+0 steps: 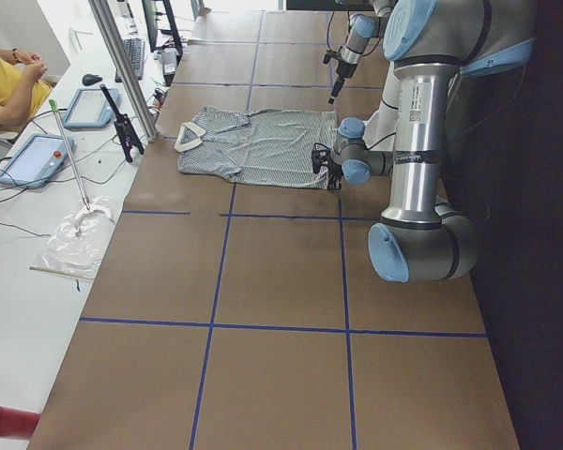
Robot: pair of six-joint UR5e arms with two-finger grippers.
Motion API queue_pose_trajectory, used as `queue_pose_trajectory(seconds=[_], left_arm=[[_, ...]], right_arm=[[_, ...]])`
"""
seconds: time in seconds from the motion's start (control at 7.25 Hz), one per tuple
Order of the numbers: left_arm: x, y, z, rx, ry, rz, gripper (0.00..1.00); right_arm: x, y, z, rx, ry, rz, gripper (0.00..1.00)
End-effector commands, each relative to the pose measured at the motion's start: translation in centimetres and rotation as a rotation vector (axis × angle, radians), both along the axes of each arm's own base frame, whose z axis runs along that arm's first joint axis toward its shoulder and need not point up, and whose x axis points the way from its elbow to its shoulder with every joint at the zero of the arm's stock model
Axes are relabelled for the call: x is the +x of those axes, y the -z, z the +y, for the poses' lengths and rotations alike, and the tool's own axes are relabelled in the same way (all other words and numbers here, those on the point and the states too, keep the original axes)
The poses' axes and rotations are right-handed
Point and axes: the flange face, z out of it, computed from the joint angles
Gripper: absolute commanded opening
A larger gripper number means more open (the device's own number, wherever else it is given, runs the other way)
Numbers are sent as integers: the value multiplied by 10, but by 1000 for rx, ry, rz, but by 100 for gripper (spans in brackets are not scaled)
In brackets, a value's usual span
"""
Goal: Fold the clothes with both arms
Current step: 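Pinch the hem corners with both grippers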
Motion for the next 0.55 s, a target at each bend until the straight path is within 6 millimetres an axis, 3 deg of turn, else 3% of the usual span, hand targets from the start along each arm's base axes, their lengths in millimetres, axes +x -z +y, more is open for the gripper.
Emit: queue_pose_trajectory(seconds=[0.0,0.41], left_arm=[[-4,6,-1,3,1,11,0],[-20,31,-1,13,-1,56,0]], right_arm=[[0,1,0,0,0,-1,96],[-2,-3,1,-1,1,6,96]])
